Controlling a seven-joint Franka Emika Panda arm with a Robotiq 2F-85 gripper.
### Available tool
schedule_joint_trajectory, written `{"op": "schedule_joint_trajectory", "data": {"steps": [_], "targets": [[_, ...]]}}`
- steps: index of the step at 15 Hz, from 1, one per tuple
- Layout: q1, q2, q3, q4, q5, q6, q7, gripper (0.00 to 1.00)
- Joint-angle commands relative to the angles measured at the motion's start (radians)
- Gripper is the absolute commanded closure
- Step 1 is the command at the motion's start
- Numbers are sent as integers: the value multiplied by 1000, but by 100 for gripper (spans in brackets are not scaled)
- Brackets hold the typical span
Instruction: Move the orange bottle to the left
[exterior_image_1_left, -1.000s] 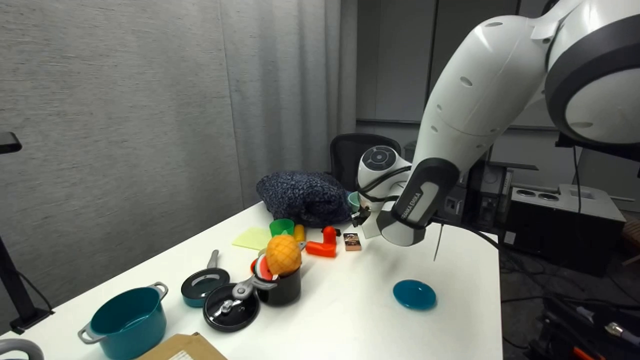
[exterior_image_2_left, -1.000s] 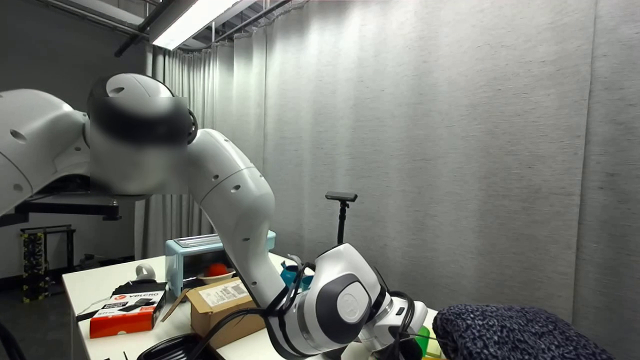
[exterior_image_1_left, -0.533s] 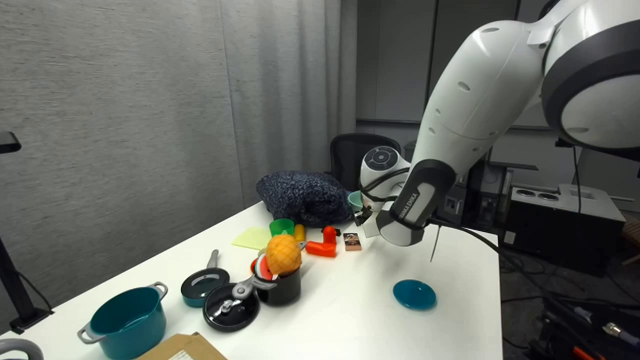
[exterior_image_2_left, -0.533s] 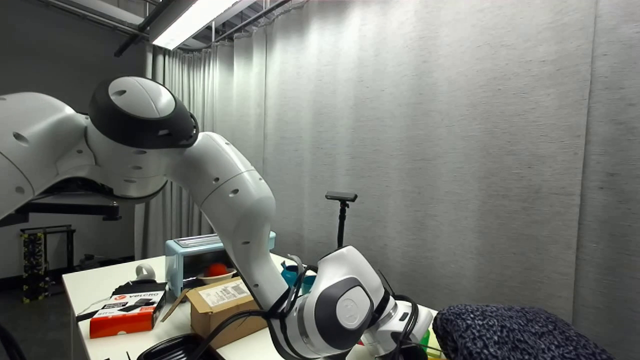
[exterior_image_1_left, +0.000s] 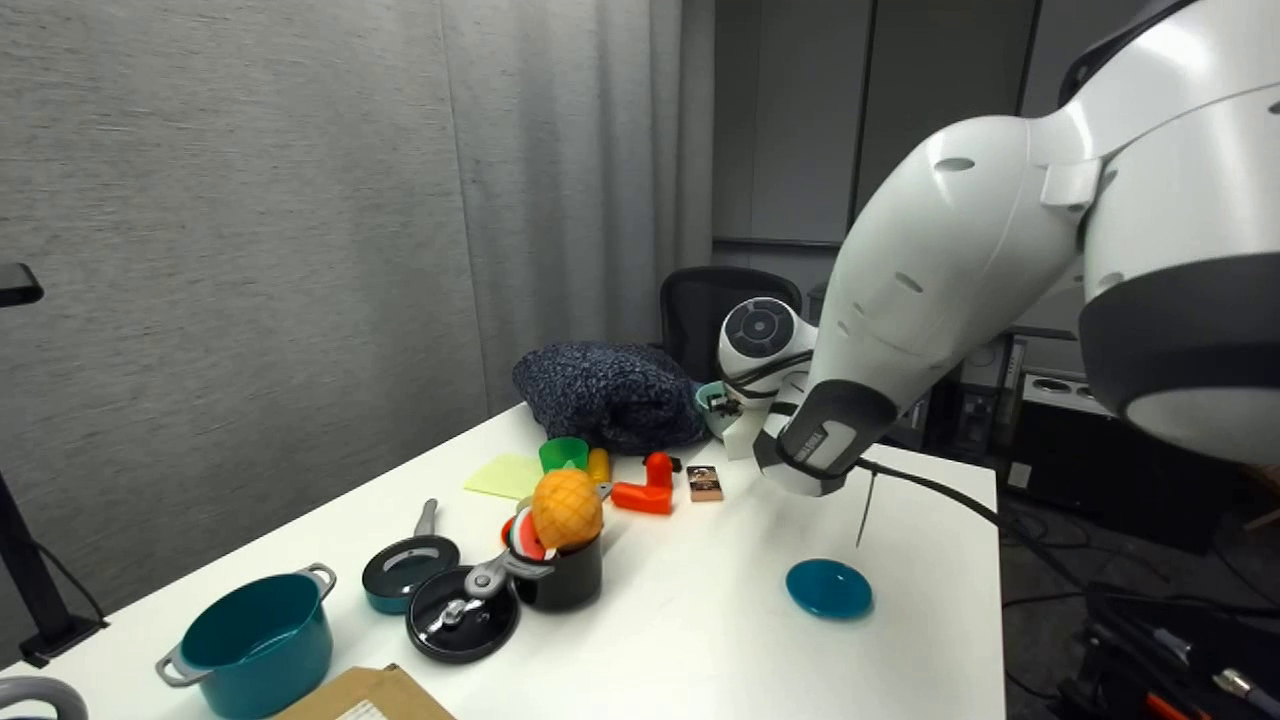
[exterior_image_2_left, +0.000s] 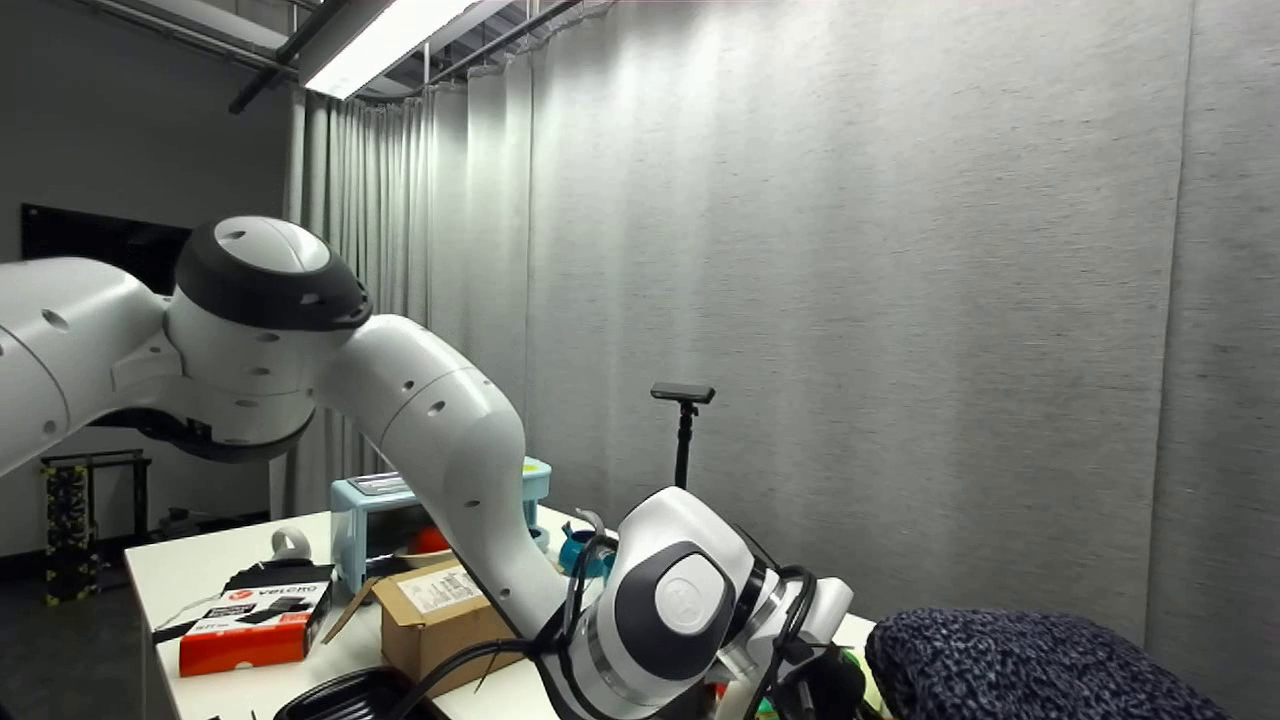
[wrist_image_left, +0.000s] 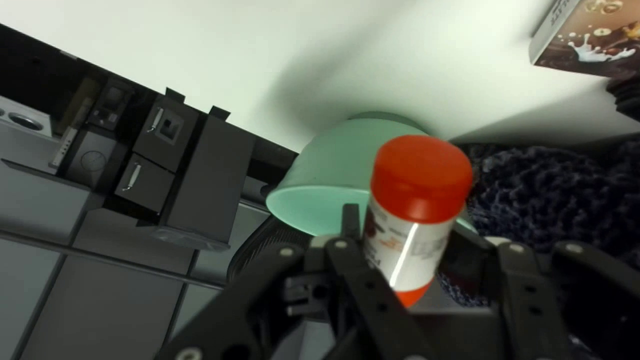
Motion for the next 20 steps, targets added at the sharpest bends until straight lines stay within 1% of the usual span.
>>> {"op": "schedule_joint_trajectory", "data": {"steps": [1, 4, 7, 9, 10, 11, 13, 14, 19, 20], "targets": [[75, 144, -72, -8, 76, 31, 49, 88], [97, 212, -92, -1, 107, 18, 63, 88], [93, 215, -73, 1, 112, 7, 37, 88], [94, 233, -73, 5, 113, 3, 38, 88], [84, 218, -60, 6, 103, 4, 18, 88], [57, 163, -26, 5, 83, 10, -28, 88], [41, 122, -2, 4, 72, 14, -80, 88], [73, 189, -29, 5, 107, -1, -31, 63], [66, 162, -17, 5, 105, -1, -64, 63], [65, 160, -17, 5, 105, -1, -65, 88]]}}
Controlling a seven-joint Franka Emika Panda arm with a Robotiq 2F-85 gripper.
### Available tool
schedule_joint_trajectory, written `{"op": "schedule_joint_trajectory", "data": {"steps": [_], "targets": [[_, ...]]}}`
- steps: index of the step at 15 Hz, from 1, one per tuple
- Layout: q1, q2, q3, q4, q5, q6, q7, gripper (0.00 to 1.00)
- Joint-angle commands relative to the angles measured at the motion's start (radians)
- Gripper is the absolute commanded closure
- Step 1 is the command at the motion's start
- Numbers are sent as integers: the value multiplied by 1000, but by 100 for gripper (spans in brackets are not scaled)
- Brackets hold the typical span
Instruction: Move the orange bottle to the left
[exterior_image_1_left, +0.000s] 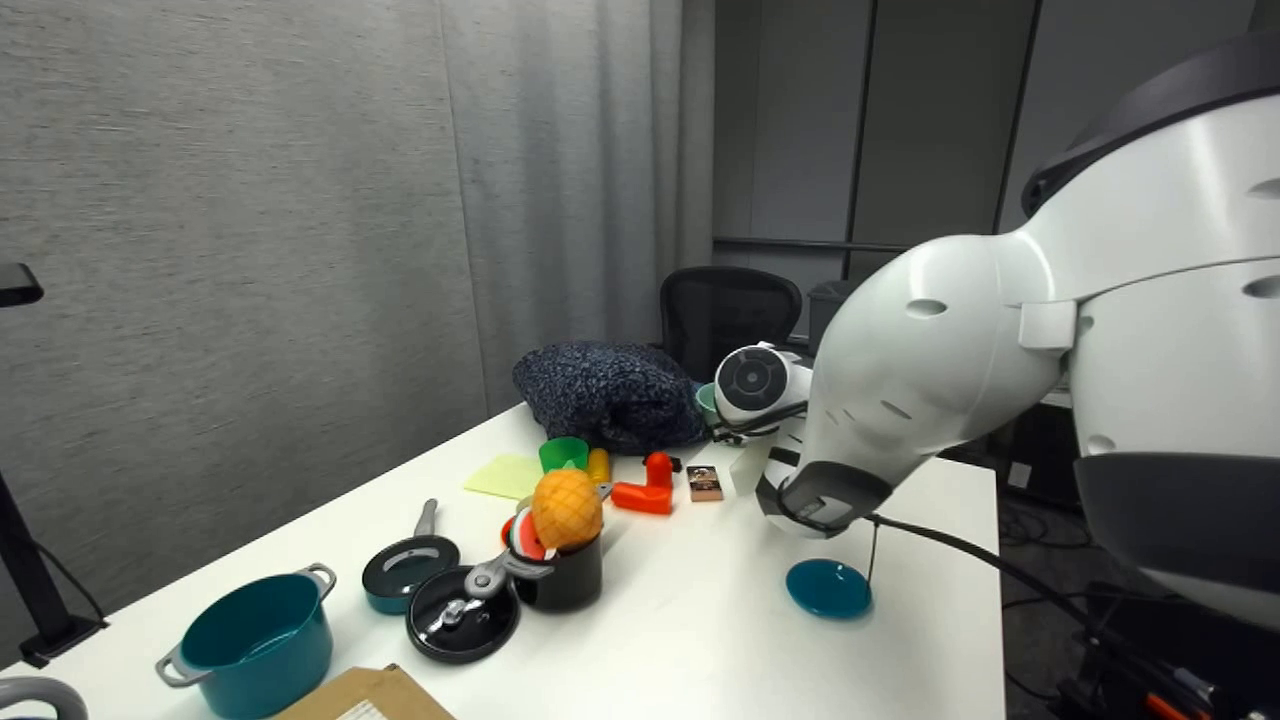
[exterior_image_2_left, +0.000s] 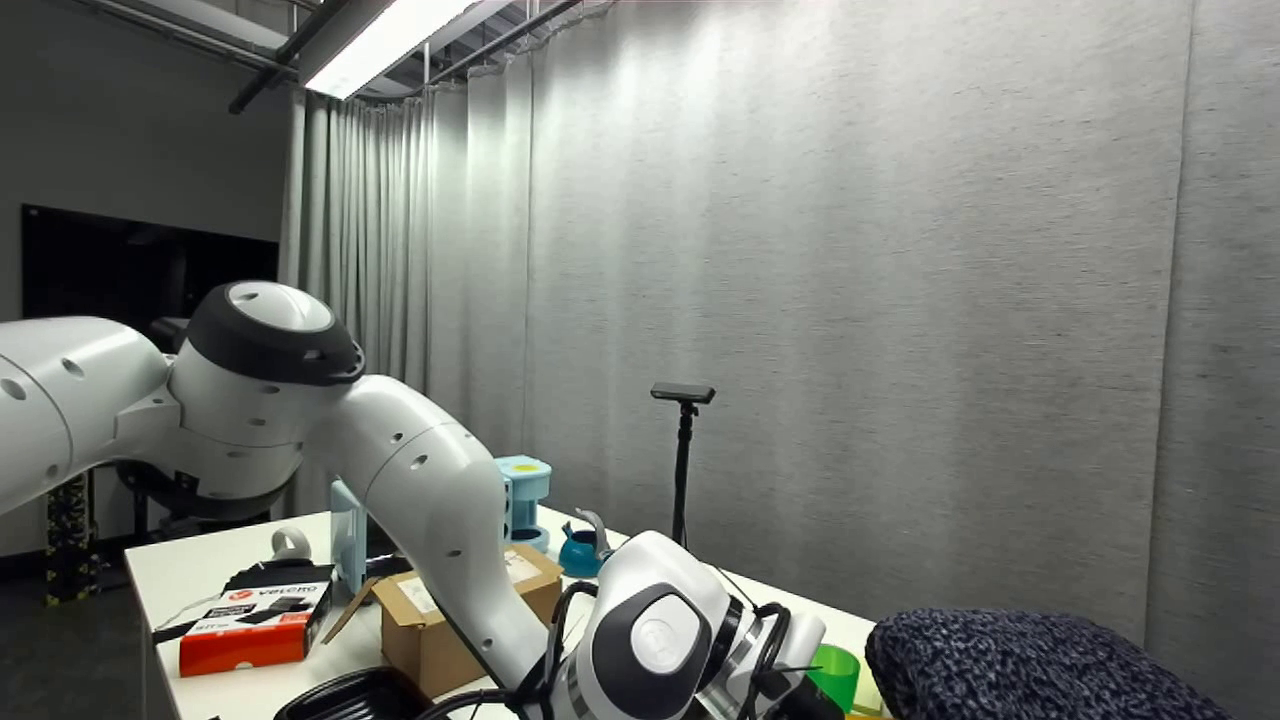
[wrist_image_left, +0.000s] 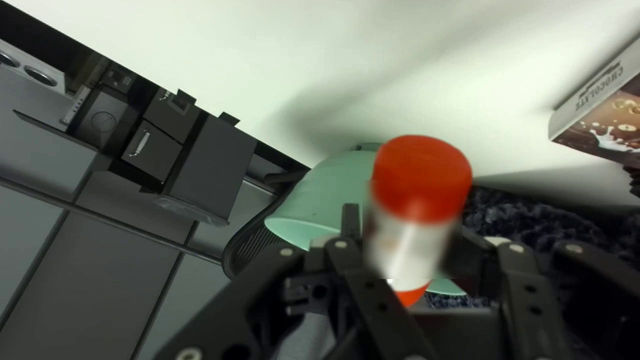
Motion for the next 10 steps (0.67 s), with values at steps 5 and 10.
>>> {"op": "schedule_joint_trajectory", "data": {"steps": [5, 10], "targets": [[20, 46, -15, 0, 38, 7, 6, 88], [49, 106, -42, -2, 59, 19, 37, 88]]}}
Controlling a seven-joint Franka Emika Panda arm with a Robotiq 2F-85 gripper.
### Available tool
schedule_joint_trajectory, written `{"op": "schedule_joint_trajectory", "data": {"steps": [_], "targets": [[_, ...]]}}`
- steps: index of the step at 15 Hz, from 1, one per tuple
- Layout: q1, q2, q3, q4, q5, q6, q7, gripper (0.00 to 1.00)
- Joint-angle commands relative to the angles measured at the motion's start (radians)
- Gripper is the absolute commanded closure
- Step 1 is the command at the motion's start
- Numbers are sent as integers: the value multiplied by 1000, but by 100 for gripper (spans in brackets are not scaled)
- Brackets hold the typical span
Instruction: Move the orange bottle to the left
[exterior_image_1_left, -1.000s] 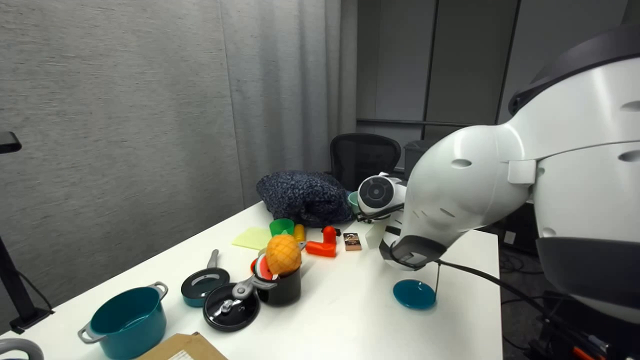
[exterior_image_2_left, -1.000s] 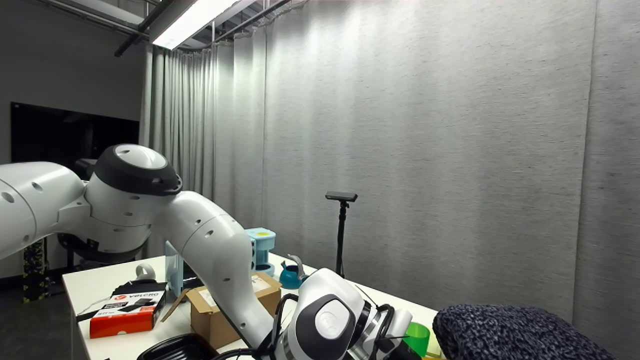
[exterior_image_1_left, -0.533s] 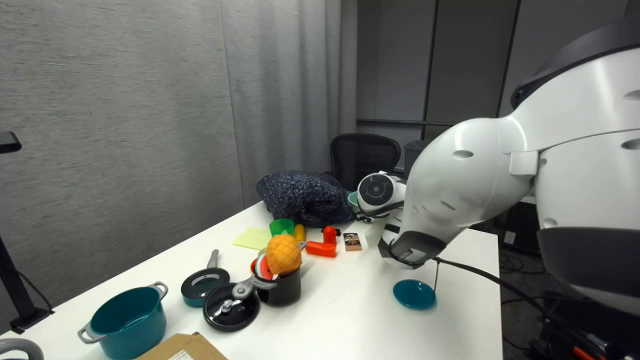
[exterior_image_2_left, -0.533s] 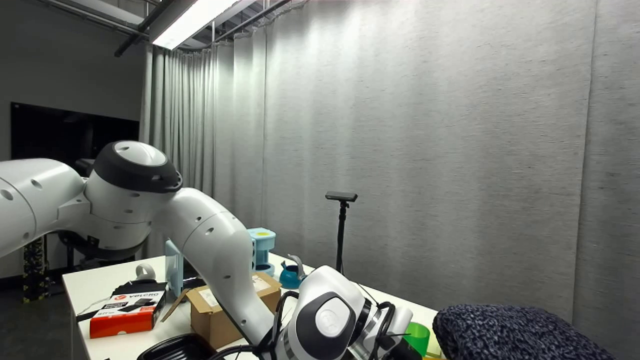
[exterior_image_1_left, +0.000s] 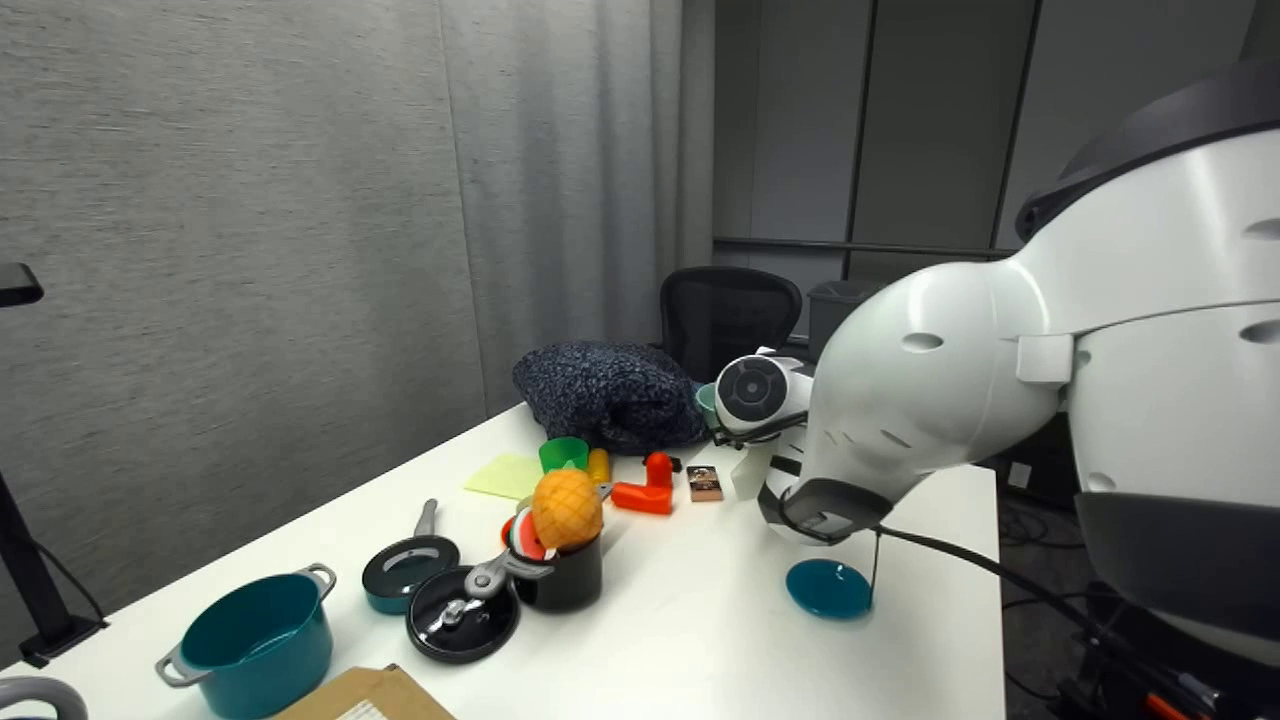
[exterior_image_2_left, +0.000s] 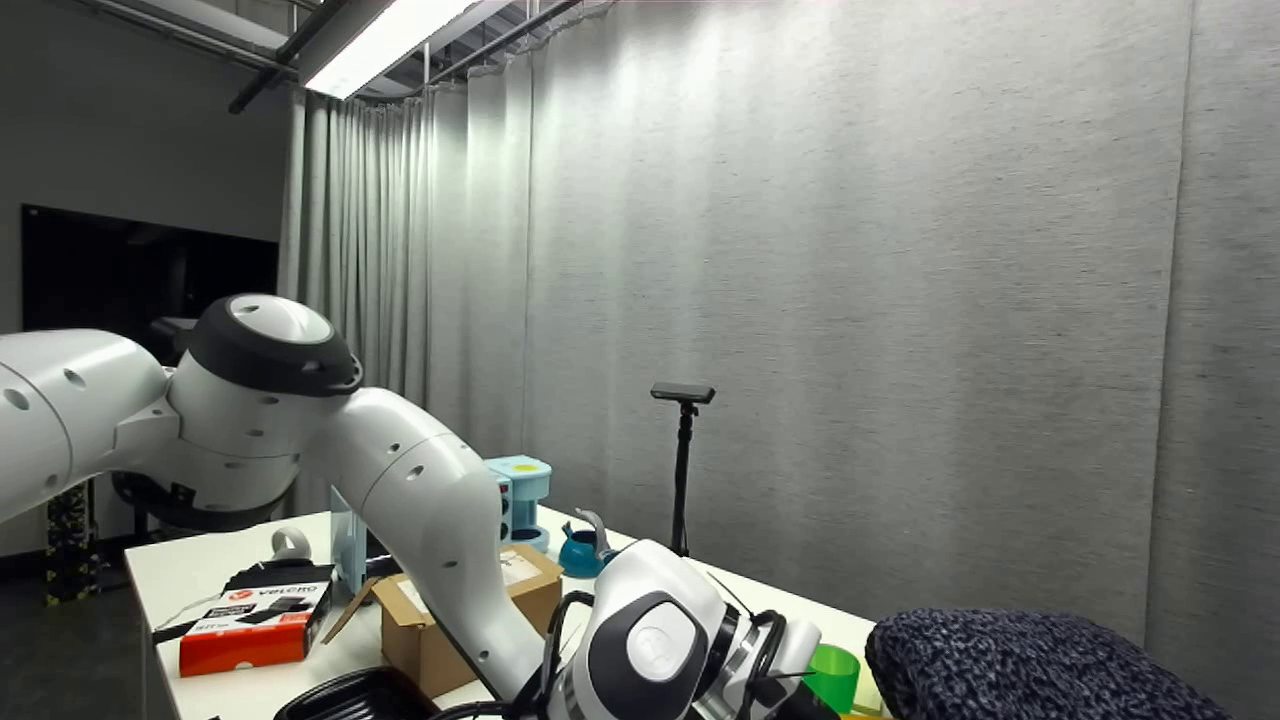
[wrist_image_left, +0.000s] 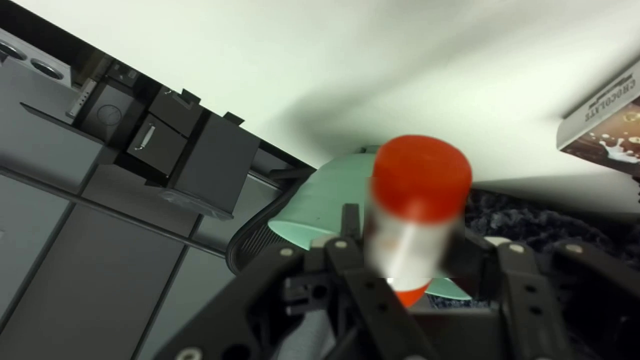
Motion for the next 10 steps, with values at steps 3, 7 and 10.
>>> {"op": "schedule_joint_trajectory", "data": {"steps": [3, 7, 10], "targets": [[43, 87, -36, -2, 54, 18, 36, 88], [10, 24, 11, 4, 40, 5, -8, 88], [-83, -142, 119, 6, 2, 21, -130, 88]]}}
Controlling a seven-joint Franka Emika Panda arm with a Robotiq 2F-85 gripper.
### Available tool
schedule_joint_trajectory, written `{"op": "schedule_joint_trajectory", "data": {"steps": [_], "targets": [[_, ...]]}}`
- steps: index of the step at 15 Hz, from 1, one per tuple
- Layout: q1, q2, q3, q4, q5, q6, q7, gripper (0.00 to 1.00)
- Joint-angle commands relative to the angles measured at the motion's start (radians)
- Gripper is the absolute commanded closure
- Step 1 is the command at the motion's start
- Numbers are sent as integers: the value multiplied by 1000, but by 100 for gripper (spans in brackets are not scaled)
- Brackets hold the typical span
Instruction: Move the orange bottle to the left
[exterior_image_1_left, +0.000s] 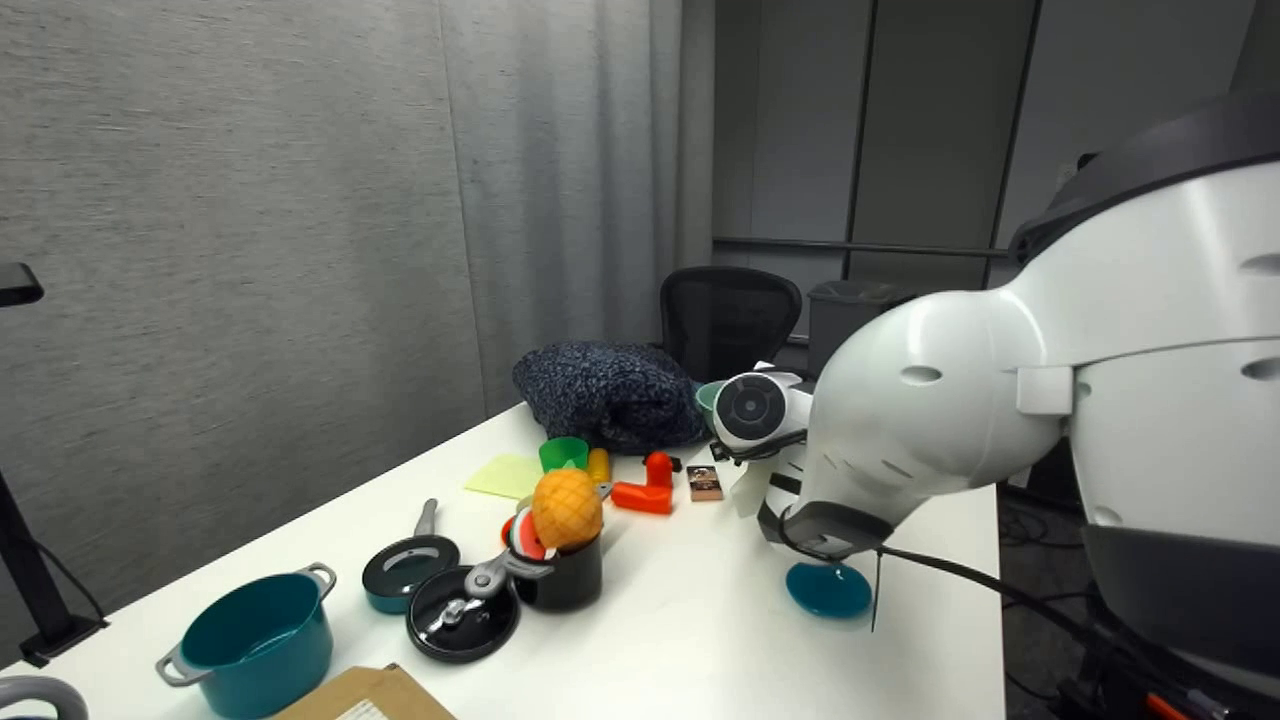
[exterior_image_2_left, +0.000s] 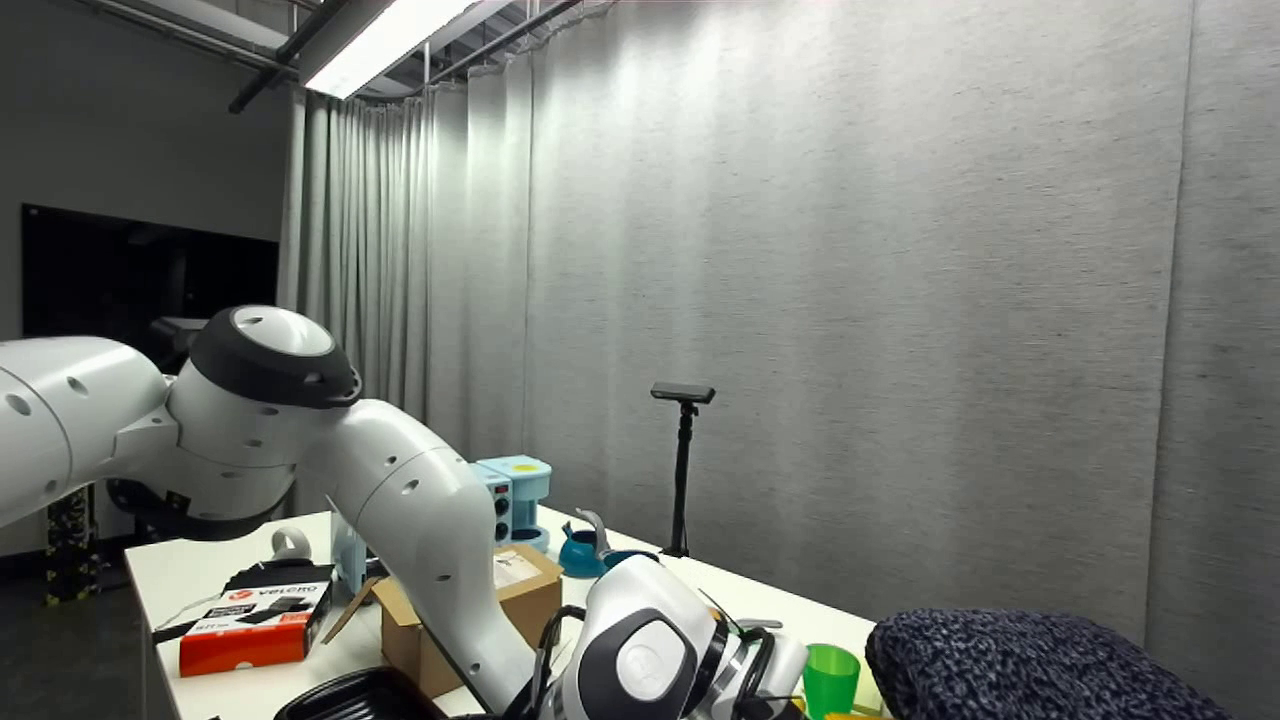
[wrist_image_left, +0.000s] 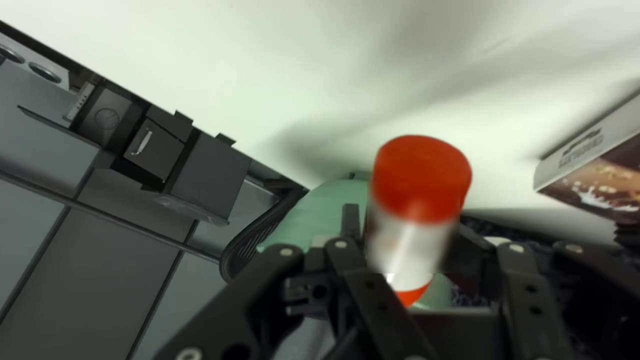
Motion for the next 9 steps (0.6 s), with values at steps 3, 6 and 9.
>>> {"op": "schedule_joint_trajectory", "data": {"steps": [3, 6, 9], "targets": [[-173, -300, 173, -18, -39, 25, -243, 88], [-265, -430, 267, -20, -42, -11, -365, 88], [-385, -556, 389, -27, -49, -48, -487, 88]]}}
